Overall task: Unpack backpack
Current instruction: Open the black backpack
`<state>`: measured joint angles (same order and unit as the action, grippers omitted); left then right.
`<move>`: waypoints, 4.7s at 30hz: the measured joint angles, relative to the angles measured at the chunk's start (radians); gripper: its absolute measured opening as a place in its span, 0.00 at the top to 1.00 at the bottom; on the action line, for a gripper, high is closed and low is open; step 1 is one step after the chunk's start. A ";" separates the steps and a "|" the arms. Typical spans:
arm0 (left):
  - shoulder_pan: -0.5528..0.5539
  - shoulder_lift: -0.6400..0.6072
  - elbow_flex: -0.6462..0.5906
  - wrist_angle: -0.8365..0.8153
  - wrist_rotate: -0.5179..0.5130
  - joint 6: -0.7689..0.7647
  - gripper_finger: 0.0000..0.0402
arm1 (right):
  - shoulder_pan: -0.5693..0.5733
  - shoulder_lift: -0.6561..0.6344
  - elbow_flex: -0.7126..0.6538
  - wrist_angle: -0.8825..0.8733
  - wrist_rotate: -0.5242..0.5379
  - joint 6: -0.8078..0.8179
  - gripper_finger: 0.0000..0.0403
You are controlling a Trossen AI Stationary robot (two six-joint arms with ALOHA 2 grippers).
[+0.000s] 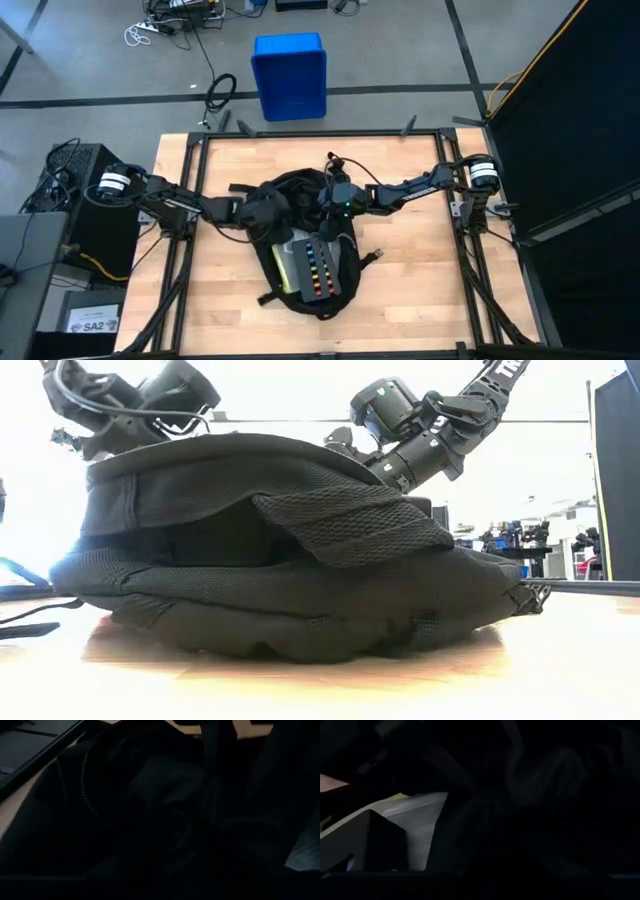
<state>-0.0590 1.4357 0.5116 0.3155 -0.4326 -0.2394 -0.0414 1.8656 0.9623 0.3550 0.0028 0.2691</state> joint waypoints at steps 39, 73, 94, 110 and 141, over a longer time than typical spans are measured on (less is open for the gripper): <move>0.057 0.003 -0.259 0.723 0.267 -0.108 0.56 | 0.062 -0.170 -0.001 -0.037 -0.051 -0.064 0.71; 0.057 0.002 -0.257 1.036 0.380 -0.079 0.56 | 0.338 -0.232 0.000 -0.085 0.005 -0.085 0.73; 0.051 0.002 -0.257 1.168 0.525 -0.024 0.56 | 0.467 -0.232 0.001 -0.085 -0.033 0.000 0.72; 0.038 -0.147 -0.085 0.687 0.507 0.078 0.56 | 0.493 -0.233 0.001 -0.119 -0.022 0.001 0.72; -0.583 -0.128 0.070 0.047 -0.147 -0.024 0.67 | 0.591 -0.233 0.001 -0.439 0.181 0.236 0.80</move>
<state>-0.6422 1.3080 0.5812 0.3626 -0.5793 -0.2630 0.5491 1.6329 0.9630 -0.0841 0.1843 0.5053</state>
